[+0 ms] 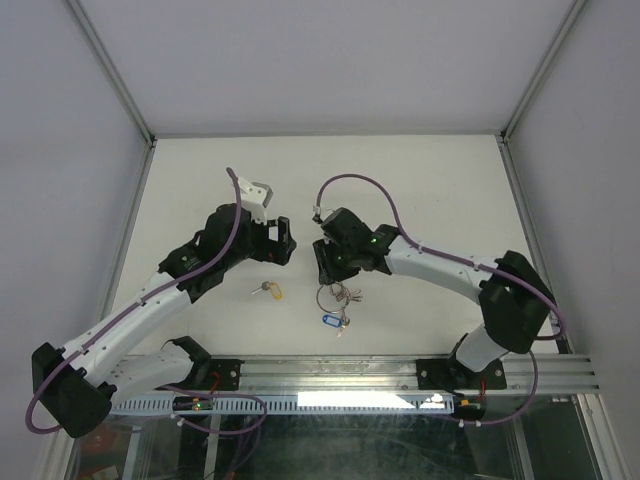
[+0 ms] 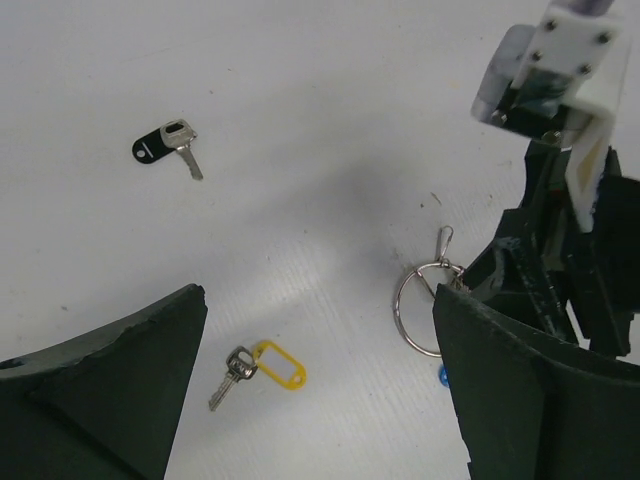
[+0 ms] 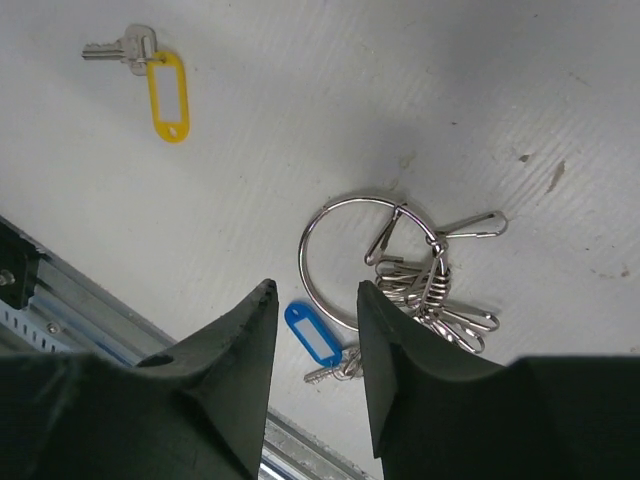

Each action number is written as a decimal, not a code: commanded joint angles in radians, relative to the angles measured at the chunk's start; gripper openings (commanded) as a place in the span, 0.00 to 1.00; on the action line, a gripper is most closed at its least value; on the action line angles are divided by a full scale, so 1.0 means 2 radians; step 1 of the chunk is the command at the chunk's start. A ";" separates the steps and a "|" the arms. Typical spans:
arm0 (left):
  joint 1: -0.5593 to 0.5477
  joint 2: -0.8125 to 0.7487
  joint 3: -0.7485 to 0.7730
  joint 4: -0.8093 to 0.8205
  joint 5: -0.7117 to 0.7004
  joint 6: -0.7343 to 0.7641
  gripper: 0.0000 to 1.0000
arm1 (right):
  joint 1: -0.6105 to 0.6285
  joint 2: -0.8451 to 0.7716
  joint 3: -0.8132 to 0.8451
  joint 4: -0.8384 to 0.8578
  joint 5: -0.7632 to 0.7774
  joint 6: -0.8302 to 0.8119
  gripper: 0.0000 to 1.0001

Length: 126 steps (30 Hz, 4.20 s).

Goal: Put the keys on the keyring

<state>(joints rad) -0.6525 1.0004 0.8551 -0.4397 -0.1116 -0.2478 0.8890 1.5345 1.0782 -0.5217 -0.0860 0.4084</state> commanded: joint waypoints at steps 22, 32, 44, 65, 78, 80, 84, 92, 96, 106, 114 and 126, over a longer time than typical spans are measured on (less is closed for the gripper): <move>0.005 -0.022 -0.008 0.017 -0.031 0.000 0.93 | 0.059 0.124 0.059 -0.027 0.132 0.029 0.32; 0.004 -0.022 -0.009 0.017 -0.034 0.002 0.93 | 0.059 0.143 0.055 -0.010 0.138 0.023 0.25; 0.005 -0.036 -0.012 0.021 -0.039 0.016 0.95 | 0.058 0.091 0.035 -0.009 0.148 0.000 0.00; -0.003 -0.161 -0.069 0.199 0.162 0.060 0.81 | -0.023 -0.113 0.084 -0.126 -0.133 -0.192 0.00; -0.240 -0.138 -0.066 0.240 -0.038 0.230 0.75 | -0.047 -0.126 0.166 -0.243 -0.183 -0.211 0.00; -0.278 -0.129 -0.069 0.254 -0.073 0.265 0.75 | -0.049 -0.123 0.181 -0.260 -0.189 -0.210 0.00; -0.324 -0.106 -0.070 0.290 -0.119 0.307 0.77 | -0.056 -0.119 0.206 -0.286 -0.194 -0.201 0.00; -0.366 -0.047 -0.072 0.333 -0.167 0.390 0.77 | -0.060 -0.112 0.231 -0.315 -0.232 -0.199 0.00; -0.384 -0.021 -0.080 0.341 -0.185 0.457 0.76 | -0.061 -0.111 0.240 -0.327 -0.248 -0.204 0.00; -0.387 -0.004 -0.088 0.350 -0.155 0.538 0.62 | -0.061 -0.108 0.250 -0.340 -0.264 -0.204 0.00; -0.388 0.009 -0.082 0.348 -0.138 0.570 0.49 | -0.061 -0.107 0.247 -0.344 -0.274 -0.206 0.00; -0.402 0.024 -0.071 0.326 -0.135 0.600 0.21 | -0.061 -0.106 0.240 -0.340 -0.275 -0.205 0.00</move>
<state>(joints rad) -1.4403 1.0386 0.6735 0.2066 -0.4000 0.9283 0.7700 1.3235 1.5223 -1.2312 -0.5926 0.0006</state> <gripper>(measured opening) 0.240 0.010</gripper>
